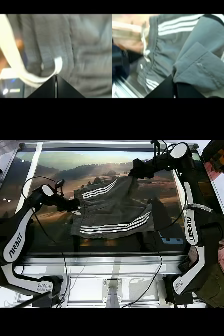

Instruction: Fold the clothes and pants, and hang the long-sleeved shirts on hangers.

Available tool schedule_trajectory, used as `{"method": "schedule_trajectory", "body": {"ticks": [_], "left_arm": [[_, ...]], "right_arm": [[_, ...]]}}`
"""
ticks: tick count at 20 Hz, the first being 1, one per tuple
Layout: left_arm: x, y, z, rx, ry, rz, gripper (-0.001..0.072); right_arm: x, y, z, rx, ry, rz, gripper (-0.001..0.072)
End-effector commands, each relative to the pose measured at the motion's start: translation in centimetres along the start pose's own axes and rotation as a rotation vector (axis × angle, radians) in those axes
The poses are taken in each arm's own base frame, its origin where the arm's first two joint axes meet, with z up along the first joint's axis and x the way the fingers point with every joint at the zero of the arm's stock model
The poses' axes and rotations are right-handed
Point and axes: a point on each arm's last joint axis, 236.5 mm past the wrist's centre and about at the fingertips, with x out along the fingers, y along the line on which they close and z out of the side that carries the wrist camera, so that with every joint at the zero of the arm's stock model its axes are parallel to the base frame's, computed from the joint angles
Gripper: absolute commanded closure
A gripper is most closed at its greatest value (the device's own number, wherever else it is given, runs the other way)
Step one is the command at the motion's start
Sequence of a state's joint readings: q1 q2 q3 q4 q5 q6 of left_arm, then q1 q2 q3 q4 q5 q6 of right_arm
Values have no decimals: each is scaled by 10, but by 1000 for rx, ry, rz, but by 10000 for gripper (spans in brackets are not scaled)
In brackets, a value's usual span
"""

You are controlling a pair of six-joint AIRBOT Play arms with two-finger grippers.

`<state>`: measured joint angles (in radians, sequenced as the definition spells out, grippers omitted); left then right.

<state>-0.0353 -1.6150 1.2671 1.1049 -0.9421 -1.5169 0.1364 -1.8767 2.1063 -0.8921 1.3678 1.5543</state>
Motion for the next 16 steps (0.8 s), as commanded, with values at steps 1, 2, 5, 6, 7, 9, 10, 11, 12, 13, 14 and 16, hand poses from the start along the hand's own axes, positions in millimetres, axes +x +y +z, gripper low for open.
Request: {"method": "schedule_trajectory", "body": {"ticks": [1,2,5,6,7,9,10,11,12,13,14,16], "left_arm": [[-2,-1,30,-137,-123,-36,696],[-1,1,27,-129,-111,-25,695],[1,1,20,-104,-85,-7,696],[1,1,20,-104,-86,-7,696],[1,1,20,-104,-86,-7,696],[1,1,19,-104,-83,-7,696],[1,1,19,-104,-81,-7,696],[1,1,18,-104,-78,-7,696],[1,1,17,-104,-75,-8,696],[2,1,16,-104,-71,-8,696],[2,1,15,-104,-67,-7,696],[2,0,13,-104,-56,-8,697]], "right_arm": [[-2,-9,-13,-92,47,-74,709],[-5,-14,-8,-123,26,-116,709],[-12,-11,4,-242,-30,-182,709],[-10,-6,2,-266,-21,-178,709],[-6,2,-5,-280,0,-168,710],[6,23,-24,-306,62,-133,710],[15,40,-37,-312,98,-87,711],[26,59,-51,-312,134,-21,712],[35,76,-66,-325,173,47,712],[43,91,-84,-354,225,111,712],[48,104,-106,-367,298,166,712],[51,124,-137,-398,403,243,712]]}}
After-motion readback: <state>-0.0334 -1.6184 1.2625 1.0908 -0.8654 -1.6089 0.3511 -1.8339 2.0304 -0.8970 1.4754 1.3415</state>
